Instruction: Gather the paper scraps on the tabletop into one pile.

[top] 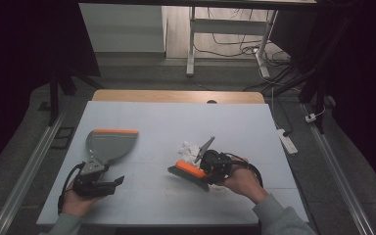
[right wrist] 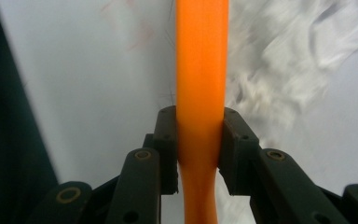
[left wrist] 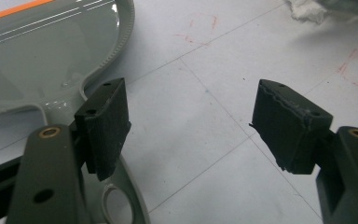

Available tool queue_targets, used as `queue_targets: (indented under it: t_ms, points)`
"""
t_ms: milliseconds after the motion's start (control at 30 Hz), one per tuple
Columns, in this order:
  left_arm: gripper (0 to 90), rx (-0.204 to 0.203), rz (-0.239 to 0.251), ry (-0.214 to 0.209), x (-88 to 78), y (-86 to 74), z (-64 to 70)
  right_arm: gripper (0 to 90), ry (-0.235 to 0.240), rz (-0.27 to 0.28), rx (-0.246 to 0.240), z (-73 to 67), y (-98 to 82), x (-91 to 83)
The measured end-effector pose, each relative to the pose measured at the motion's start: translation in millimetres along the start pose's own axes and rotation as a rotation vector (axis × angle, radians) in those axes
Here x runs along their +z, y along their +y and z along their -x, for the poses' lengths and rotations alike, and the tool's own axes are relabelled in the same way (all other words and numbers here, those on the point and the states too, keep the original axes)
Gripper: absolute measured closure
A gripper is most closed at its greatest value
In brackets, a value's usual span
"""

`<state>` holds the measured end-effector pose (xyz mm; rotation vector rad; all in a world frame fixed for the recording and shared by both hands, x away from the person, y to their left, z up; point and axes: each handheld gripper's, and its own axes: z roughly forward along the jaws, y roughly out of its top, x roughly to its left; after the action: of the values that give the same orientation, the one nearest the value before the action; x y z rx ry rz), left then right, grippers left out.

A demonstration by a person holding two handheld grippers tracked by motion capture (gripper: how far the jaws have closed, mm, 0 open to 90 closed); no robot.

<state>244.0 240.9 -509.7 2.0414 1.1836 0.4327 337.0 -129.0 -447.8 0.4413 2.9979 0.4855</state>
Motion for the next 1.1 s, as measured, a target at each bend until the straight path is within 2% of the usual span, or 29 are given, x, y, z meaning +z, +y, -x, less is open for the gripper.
queue_targets:
  t_ms: [167,267,400,467,533,667,800,900,967,1100]
  points:
    - [27.7,0.006,-0.003,-0.001,0.3,0.1,0.1,70.9,-0.069,0.048,0.025,13.0,10.2,0.0]
    - [27.8,0.005,-0.001,-0.002,0.1,-0.1,0.1,70.8,-0.046,0.109,0.058,13.7,7.1,-8.4]
    - [27.8,0.003,-0.006,-0.003,1.2,-0.5,0.6,70.8,-0.081,0.211,0.11,6.5,-5.5,-37.3]
    - [27.8,0.004,-0.005,-0.007,1.4,-0.3,1.9,70.8,-0.125,0.226,0.153,6.4,-14.7,-52.7]
    - [27.8,0.006,-0.005,-0.008,1.4,-0.3,2.5,70.8,-0.132,0.24,0.219,7.9,-26.1,-64.5]
    - [27.8,0.01,-0.003,-0.012,1.5,-0.2,2.9,70.8,-0.163,0.195,0.354,14.1,-53.1,-72.9]
    - [27.8,0.026,0.002,-0.018,1.1,1.0,2.9,70.8,-0.181,0.107,0.504,18.1,-78.3,-67.9]
    - [27.9,0.029,0.006,-0.025,0.7,0.9,2.0,70.8,-0.186,0.048,0.566,16.5,-90.8,-63.7]
    - [27.9,0.027,0.004,-0.024,1.1,0.7,1.8,70.8,-0.186,0.033,0.603,15.1,-97.4,-64.6]
    - [27.9,0.027,0.005,-0.022,0.3,1.3,3.1,70.8,-0.139,0.003,0.68,15.5,-110.9,-62.8]
